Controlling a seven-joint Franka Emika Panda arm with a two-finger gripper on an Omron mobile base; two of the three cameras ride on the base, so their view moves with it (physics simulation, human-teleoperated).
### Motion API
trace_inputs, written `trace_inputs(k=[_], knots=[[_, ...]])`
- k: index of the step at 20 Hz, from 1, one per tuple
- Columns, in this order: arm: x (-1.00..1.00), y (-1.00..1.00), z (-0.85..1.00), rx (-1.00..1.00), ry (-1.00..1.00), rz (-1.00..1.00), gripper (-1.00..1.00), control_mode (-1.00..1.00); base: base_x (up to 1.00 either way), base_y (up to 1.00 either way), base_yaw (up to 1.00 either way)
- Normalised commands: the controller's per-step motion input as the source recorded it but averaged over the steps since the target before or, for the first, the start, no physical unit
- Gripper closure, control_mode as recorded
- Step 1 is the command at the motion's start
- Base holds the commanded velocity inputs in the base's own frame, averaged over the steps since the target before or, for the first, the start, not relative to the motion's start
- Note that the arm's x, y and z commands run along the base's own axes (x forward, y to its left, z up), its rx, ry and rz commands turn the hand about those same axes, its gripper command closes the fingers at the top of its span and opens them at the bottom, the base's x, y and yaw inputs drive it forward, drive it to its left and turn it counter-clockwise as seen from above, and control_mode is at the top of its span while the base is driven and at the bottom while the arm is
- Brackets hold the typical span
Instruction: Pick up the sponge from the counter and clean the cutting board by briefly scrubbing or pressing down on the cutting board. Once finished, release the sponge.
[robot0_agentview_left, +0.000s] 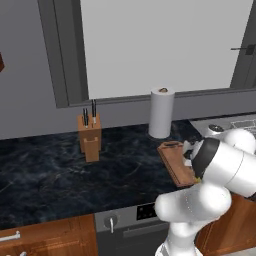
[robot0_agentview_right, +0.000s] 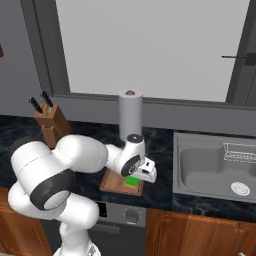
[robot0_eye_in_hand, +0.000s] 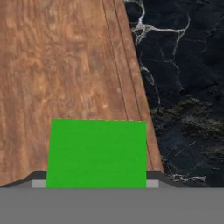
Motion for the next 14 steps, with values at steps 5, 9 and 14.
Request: trace_inputs(k=[5,9,14], knots=[[-0.71,0.73,-0.51,0.00,0.00,0.00,1.00,-1.00,0.00,0.00,0.00],[-0.03,0.88,-0.26,0.00,0.00,0.00,1.00,-1.00,0.00,0.00,0.00],[0.12,1.00,-0.06,-0.01,0.00,0.00,1.00,-1.00,0.00,0.00,0.00]])
